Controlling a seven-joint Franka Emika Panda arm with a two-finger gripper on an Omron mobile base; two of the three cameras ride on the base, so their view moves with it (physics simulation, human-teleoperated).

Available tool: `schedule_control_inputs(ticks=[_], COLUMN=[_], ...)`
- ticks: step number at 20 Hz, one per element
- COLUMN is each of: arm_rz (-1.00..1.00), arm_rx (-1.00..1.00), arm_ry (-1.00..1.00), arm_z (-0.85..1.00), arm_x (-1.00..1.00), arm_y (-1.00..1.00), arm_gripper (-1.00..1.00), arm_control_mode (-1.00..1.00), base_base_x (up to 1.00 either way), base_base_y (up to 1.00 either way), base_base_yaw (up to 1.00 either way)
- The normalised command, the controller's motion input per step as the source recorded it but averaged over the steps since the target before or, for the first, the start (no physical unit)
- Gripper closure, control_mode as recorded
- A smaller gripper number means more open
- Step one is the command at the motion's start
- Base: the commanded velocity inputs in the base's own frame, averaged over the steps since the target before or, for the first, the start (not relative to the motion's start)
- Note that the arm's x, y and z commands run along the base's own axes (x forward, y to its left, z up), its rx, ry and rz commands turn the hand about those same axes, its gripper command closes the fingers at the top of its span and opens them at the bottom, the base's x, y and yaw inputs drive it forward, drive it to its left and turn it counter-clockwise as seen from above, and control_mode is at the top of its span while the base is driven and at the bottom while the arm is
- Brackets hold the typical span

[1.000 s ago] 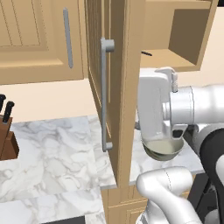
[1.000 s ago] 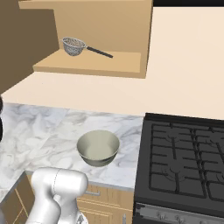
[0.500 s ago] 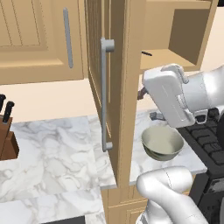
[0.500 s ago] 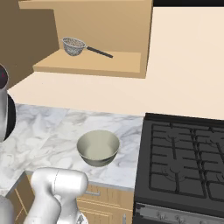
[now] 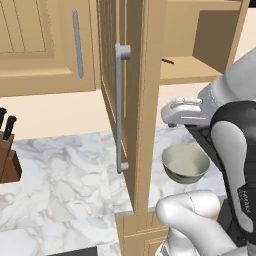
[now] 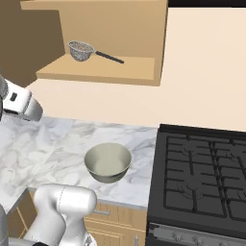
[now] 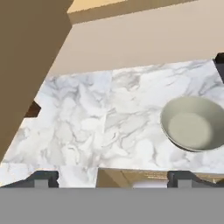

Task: Open the cabinet and setup a tea strainer by placing it in the bowl upright.

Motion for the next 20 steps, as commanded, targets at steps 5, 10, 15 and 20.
schedule_control_inputs(ticks=[5, 10, 15, 20], arm_rz=[0.01, 0.03, 0.05, 0.12], arm_rx=[-0.67, -0.36, -0.04, 0.06], arm_ry=[-0.25, -0.04, -0.01, 0.00], arm_z=[-0.29, 0.59, 0.68, 0.35], arm_x=[0.45, 0.55, 0.47, 0.41], arm_y=[-0.46, -0.12, 0.00, -0.01], arm_gripper=[-1.00, -1.00, -1.00, -1.00], arm_control_mode=[-1.00, -1.00, -1.00, -1.00], base_base_x=[0.00, 0.00, 0.00, 0.00], base_base_y=[0.00, 0.00, 0.00, 0.00], base_base_yaw=[0.00, 0.00, 0.00, 0.00])
